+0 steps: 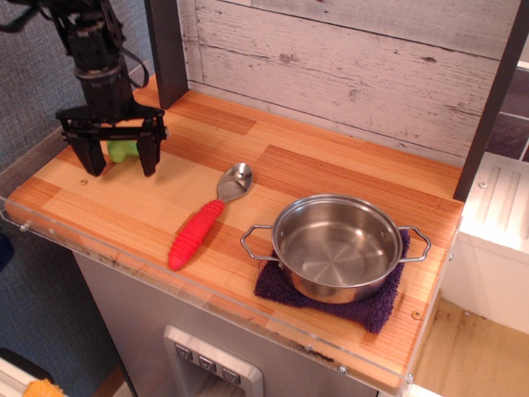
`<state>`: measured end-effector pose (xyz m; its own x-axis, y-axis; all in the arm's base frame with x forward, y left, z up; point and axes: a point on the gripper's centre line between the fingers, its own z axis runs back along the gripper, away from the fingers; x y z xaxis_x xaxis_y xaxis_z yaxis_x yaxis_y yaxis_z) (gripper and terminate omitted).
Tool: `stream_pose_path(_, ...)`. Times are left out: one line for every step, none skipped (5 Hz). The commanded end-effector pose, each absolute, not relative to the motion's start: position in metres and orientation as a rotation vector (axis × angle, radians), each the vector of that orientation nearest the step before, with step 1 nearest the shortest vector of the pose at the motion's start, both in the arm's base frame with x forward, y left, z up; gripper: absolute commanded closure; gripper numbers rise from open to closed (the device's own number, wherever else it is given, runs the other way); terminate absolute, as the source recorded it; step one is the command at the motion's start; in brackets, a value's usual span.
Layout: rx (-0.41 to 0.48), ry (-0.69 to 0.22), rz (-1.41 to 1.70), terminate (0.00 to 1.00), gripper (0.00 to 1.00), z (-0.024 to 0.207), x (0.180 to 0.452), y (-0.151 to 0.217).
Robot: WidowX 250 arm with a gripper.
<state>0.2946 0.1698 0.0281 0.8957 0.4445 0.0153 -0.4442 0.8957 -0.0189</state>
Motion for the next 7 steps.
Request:
stream_pose_path(-0.008,-0.167,0.462,0.0,0.0,0.086,0.275,0.166)
stream_pose_path(-0.043,-0.192,0.364,0.0,0.0,0.099,0.267,0.152)
stream_pose_path(-0.058,-0.178,0.114,0.0,0.0,0.097,0.267,0.133)
stream_pose_path(-0.025,-0.139,-0.017,0.0,0.0,0.089,0.273,0.118)
stream_pose_path(0.043,-0.116,-0.047,0.0,0.0,0.085,0.277,0.108)
stream_pose_path(0.174,-0.1,0.023,0.0,0.0,0.085,0.275,0.105)
stream_pose_path(0.174,-0.1,0.023,0.0,0.0,0.085,0.275,0.105)
